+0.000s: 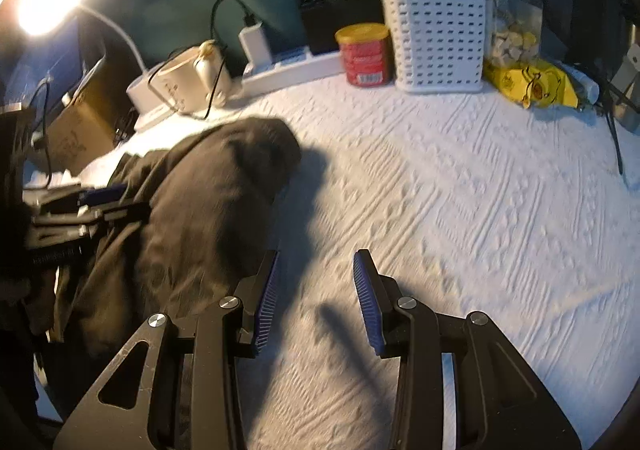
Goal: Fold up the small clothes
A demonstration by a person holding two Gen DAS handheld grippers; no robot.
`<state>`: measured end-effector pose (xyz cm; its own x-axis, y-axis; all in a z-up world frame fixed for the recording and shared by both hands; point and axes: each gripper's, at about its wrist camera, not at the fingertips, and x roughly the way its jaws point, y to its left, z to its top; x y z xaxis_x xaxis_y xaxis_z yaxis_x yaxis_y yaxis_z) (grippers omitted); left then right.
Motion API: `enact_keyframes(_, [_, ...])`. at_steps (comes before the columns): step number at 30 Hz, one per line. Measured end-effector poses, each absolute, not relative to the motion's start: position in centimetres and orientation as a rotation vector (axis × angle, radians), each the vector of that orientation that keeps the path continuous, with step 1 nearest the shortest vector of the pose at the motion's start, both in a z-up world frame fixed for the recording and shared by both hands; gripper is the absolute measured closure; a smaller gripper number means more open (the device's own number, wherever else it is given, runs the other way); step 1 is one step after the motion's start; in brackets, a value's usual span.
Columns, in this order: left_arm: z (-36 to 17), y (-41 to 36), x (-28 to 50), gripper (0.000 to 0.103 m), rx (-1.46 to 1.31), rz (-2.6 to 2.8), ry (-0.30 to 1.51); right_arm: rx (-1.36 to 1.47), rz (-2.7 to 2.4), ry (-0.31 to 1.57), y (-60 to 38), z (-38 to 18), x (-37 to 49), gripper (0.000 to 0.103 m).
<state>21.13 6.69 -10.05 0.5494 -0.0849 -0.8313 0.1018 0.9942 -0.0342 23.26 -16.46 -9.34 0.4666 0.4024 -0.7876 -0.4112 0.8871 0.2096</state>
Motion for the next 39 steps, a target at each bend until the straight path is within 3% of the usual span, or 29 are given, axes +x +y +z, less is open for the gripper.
enact_keyframes(7, [-9.3,9.4,20.7,0.057,-0.041,-0.046,0.933,0.050,0.510,0.956,-16.0,-9.1,26.2,0.063])
enact_keyframes(17, [-12.8,9.0,21.2,0.057,0.010,-0.079,0.983,0.199,0.561,0.986,-14.3,-10.1,30.1,0.063])
enact_keyframes(19, [-13.0,8.9,21.3,0.062,0.014,-0.096,0.978,0.221,0.572,0.999,-13.9,-10.5,30.4,0.063])
enact_keyframes(21, [-12.9,8.8,21.4,0.083,0.004,-0.112,0.988,0.228,0.588,1.011,-13.4,-11.0,30.4,0.063])
enact_keyframes(24, [-12.4,8.4,21.2,0.097,0.016,-0.124,0.970,0.229,0.608,1.014,-13.0,-11.3,30.0,0.063])
enact_keyframes(39, [-7.3,12.3,19.5,0.099,-0.068,-0.114,0.836,0.267,0.662,1.032,-12.3,-10.9,30.2,0.063])
